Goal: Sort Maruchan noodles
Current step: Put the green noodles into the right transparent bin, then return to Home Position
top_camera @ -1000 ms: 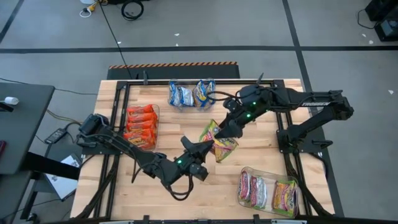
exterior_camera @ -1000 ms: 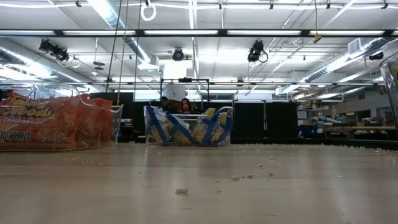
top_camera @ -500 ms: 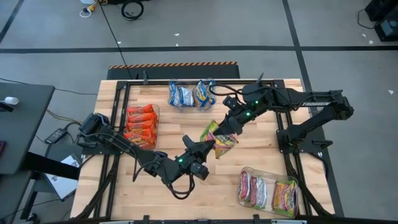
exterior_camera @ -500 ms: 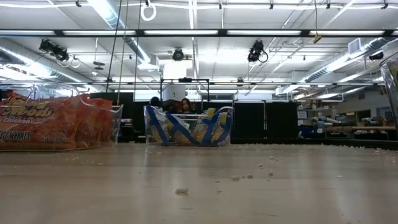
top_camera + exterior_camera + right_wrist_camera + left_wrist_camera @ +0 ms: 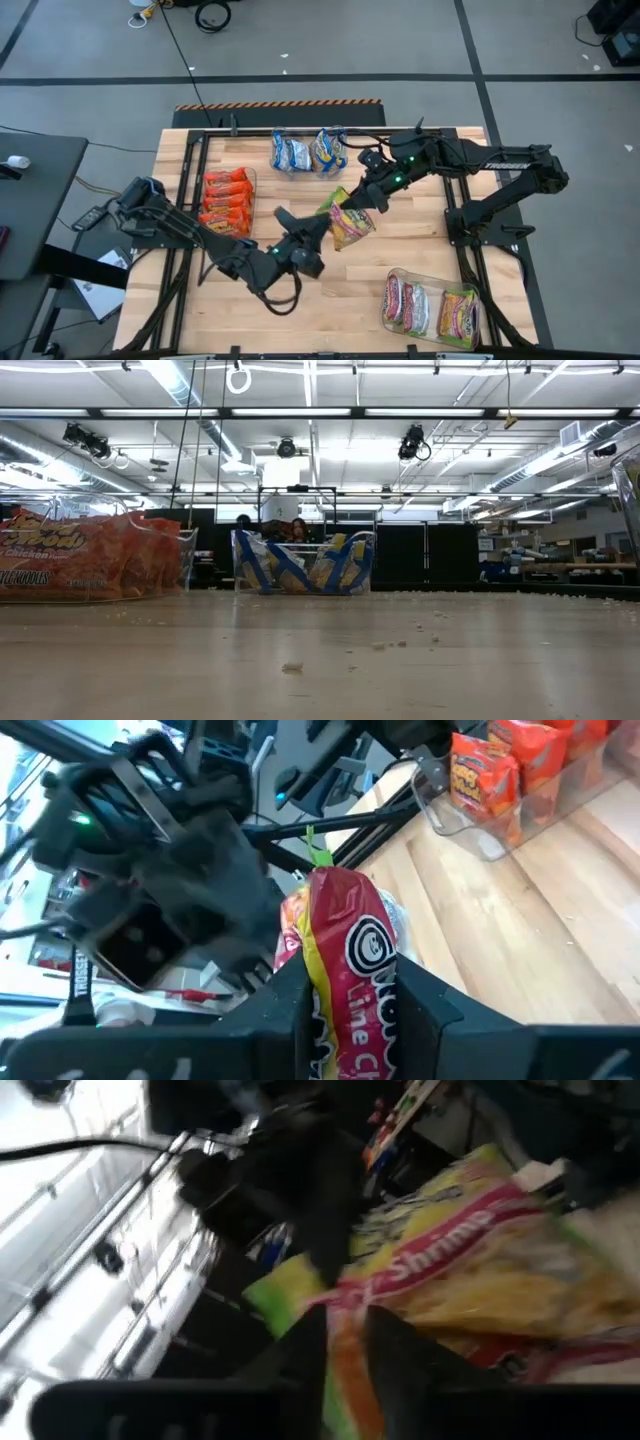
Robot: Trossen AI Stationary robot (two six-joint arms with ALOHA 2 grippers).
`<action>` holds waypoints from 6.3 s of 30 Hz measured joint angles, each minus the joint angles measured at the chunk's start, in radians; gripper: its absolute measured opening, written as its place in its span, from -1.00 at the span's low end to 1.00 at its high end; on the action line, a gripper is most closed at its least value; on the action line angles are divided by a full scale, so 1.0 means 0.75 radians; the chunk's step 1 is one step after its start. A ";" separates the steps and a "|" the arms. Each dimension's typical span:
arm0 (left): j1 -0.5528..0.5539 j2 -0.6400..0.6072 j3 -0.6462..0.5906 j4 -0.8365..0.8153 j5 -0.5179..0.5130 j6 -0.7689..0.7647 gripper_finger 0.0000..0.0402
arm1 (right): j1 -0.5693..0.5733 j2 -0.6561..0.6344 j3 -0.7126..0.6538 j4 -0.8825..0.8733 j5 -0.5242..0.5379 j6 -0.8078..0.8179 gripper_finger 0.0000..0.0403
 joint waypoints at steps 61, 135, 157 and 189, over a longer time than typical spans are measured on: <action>0.050 -0.178 -0.041 -0.988 1.147 -2.205 -0.16 | 1.162 0.170 -0.498 -1.055 0.256 1.735 -0.45; -0.055 0.134 -0.012 -0.536 1.488 -2.176 -0.60 | 1.054 -0.100 -0.575 0.069 1.063 -0.210 -0.61; 0.427 -0.301 -0.014 -0.949 1.583 -1.672 -0.98 | 0.183 -0.390 -0.576 0.549 0.459 -1.318 -0.98; 0.759 -1.395 -0.789 -0.830 1.580 -1.685 -0.95 | 0.061 -1.079 -0.952 0.274 0.585 -1.279 -0.83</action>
